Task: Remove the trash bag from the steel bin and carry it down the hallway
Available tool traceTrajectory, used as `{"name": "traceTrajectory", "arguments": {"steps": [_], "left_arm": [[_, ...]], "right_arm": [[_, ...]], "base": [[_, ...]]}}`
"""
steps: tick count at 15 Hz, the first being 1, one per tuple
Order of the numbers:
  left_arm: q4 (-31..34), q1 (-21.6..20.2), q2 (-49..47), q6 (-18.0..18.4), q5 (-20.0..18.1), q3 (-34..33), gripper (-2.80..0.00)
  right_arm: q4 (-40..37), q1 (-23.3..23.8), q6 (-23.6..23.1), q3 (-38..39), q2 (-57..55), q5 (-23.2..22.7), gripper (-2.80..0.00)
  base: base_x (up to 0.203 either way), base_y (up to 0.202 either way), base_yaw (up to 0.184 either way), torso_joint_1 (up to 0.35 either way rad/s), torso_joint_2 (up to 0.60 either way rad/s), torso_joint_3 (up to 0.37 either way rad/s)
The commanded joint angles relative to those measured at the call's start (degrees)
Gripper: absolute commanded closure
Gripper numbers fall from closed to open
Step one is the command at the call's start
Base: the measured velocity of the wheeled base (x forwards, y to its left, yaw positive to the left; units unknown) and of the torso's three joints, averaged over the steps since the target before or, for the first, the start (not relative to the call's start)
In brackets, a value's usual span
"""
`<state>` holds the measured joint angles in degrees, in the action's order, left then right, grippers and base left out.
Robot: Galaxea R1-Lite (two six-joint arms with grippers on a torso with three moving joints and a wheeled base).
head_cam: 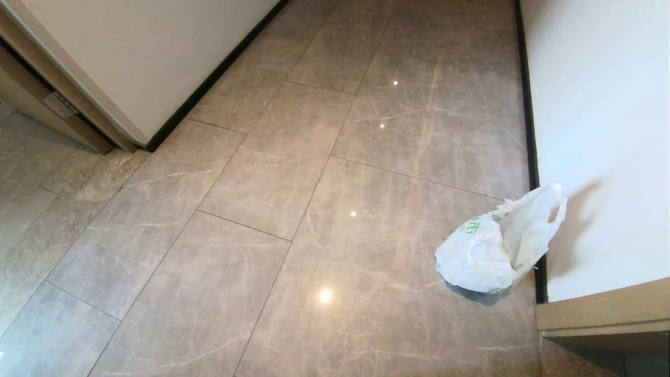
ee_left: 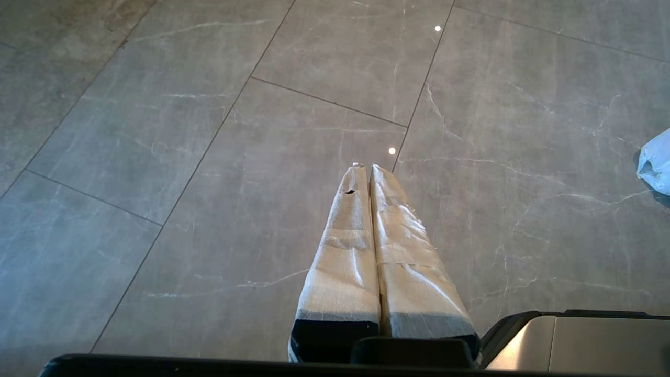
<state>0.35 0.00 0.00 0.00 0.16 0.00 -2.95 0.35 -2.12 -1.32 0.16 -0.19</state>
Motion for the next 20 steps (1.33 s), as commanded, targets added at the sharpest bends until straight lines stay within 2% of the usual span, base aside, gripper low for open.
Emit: {"name": "traceTrajectory", "arguments": {"steps": [1,20], "left_arm": [[0.0,0.0,0.0,-0.1,0.0,0.0,0.0],[-0.1,0.0,0.0,-0.6,0.1,0.0,0.0]], "right_arm": [[-0.1,0.0,0.1,0.0,-0.2,0.0,0.0],[0.0,0.0,-0.1,0.1,-0.2,0.0,0.0]], "base": [[0.0,0.0,0.0,0.005,0.0,0.146],[0.0,0.0,0.0,0.003,0.0,0.201]]}}
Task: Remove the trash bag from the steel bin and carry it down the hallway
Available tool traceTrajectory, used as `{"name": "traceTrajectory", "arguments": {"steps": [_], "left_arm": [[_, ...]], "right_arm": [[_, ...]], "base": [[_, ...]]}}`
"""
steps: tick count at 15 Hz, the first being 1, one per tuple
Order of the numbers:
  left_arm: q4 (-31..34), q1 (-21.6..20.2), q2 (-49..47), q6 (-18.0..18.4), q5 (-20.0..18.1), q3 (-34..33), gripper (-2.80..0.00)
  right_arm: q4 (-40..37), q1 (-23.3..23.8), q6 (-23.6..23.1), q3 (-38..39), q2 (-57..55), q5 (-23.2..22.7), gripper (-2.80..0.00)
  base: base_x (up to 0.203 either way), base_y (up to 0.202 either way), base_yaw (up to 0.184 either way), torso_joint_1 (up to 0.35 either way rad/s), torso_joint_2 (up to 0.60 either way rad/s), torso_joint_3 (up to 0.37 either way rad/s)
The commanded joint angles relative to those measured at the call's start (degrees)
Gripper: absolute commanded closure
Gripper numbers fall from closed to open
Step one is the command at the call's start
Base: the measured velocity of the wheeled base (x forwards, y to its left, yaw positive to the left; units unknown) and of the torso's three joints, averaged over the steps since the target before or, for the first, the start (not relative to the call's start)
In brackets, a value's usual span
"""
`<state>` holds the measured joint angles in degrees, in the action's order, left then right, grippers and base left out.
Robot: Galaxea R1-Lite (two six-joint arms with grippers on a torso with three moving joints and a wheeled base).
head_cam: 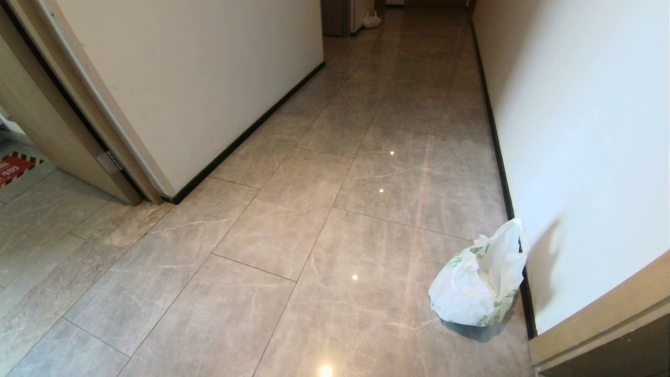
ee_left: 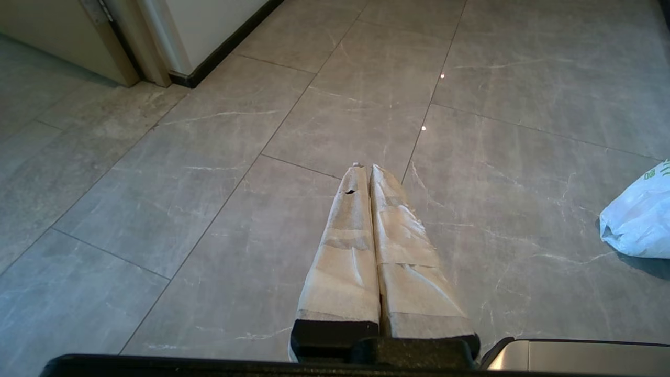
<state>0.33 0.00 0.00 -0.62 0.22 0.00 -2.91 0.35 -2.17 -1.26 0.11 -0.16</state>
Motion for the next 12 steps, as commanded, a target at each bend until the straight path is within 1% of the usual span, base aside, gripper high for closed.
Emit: {"name": "traceTrajectory", "arguments": {"steps": [1,12], "left_arm": [[0.0,0.0,0.0,0.0,0.0,-0.1,0.0],[0.0,0.0,0.0,0.1,0.0,0.0,0.0]], "right_arm": [[0.0,0.0,0.0,0.0,-0.1,0.0,0.0],[0.0,0.0,0.1,0.0,-0.1,0.0,0.0]], "base": [[0.0,0.0,0.0,0.002,0.0,0.212],[0.0,0.0,0.0,0.002,0.0,0.203]]}}
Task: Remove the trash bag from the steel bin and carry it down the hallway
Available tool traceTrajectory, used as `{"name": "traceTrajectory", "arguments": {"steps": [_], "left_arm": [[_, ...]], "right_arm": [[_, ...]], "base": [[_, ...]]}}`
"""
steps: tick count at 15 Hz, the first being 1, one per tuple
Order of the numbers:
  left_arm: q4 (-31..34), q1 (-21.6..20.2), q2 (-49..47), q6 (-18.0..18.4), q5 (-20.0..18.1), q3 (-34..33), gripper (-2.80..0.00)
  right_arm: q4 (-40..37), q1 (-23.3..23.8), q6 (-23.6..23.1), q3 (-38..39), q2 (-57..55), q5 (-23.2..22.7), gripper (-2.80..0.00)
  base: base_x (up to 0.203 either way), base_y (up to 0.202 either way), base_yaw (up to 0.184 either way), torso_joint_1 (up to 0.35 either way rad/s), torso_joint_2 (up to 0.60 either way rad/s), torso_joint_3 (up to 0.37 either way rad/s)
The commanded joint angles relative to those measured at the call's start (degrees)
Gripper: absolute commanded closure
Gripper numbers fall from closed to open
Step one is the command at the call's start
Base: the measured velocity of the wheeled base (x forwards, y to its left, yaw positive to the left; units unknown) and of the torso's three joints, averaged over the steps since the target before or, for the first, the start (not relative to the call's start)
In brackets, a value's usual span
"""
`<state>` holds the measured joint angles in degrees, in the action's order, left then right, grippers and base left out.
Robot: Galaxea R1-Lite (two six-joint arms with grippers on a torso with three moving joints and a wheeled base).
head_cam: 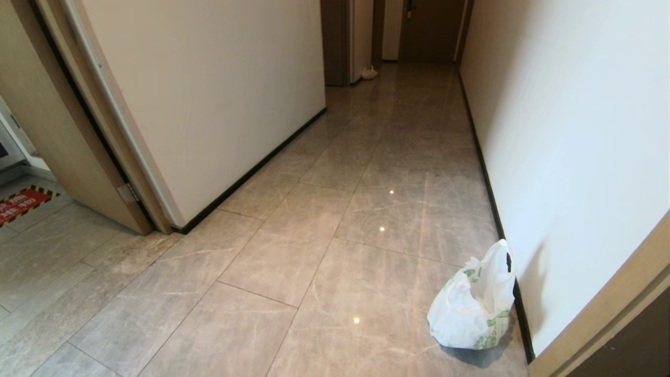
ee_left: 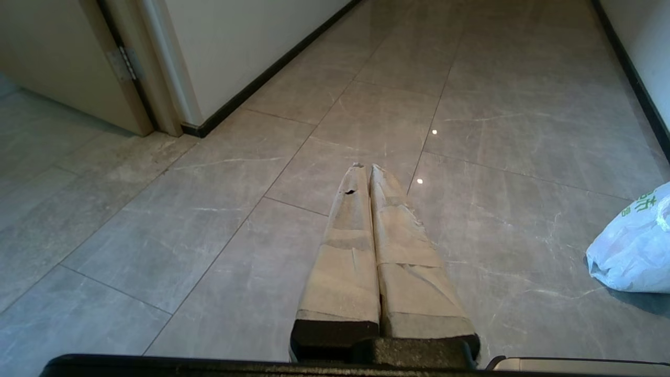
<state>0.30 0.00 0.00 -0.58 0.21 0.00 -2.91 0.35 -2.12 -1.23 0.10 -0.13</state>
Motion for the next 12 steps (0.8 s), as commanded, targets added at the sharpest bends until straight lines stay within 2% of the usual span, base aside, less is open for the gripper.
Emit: {"name": "traceTrajectory", "arguments": {"steps": [1,12], "left_arm": [[0.0,0.0,0.0,0.0,0.1,0.0,0.0],[0.0,0.0,0.0,0.1,0.1,0.0,0.0]], "right_arm": [[-0.1,0.0,0.0,0.0,-0.1,0.0,0.0],[0.0,0.0,0.0,0.0,-0.1,-0.1,0.0]], "base": [[0.0,0.0,0.0,0.006,0.0,0.201],[0.0,0.0,0.0,0.0,0.0,0.025]]}}
